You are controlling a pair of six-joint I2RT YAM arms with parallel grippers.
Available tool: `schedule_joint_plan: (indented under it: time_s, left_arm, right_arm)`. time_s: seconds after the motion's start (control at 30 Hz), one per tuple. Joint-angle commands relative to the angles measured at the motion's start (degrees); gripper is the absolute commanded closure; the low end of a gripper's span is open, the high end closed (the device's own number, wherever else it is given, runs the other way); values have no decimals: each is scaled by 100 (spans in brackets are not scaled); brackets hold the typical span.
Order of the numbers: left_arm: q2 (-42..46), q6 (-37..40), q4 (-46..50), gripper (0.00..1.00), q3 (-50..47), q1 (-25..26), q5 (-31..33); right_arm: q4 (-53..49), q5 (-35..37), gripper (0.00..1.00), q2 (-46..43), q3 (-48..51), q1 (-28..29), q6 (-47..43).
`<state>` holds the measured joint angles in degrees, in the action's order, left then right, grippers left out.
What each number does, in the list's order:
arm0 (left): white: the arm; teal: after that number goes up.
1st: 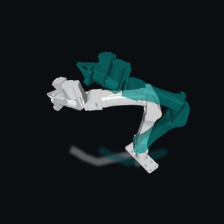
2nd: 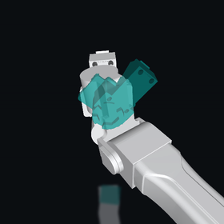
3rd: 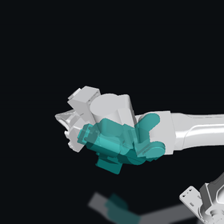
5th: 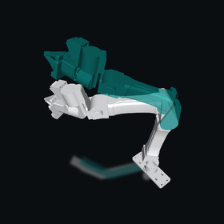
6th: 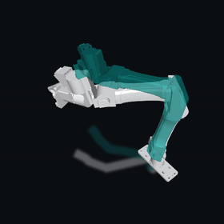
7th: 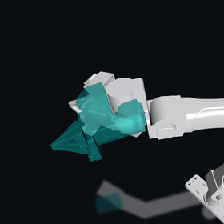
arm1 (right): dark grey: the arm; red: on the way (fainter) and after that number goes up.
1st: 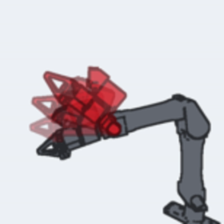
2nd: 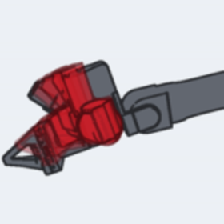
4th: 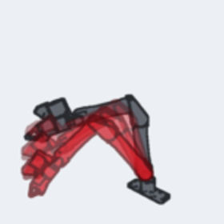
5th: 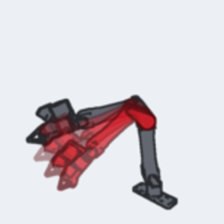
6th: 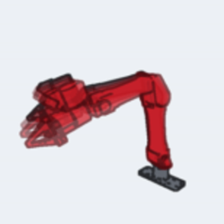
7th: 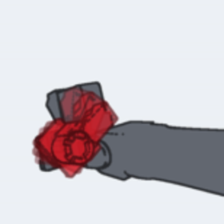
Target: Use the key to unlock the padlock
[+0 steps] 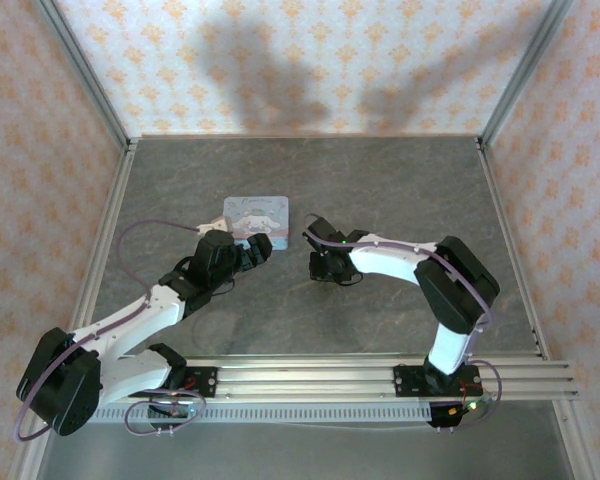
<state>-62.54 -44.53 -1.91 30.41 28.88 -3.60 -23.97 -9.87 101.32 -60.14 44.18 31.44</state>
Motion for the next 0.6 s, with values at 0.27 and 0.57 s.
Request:
schedule_joint_plan:
  time_s: [0.27, 0.57]
  left_arm:
    - [-58, 129, 116, 0, 186, 43, 184]
    - [-54, 200, 71, 0, 175, 41, 64]
  right_arm:
    - [49, 161, 81, 290, -108, -42, -35]
    - [149, 69, 98, 145, 11, -67, -48]
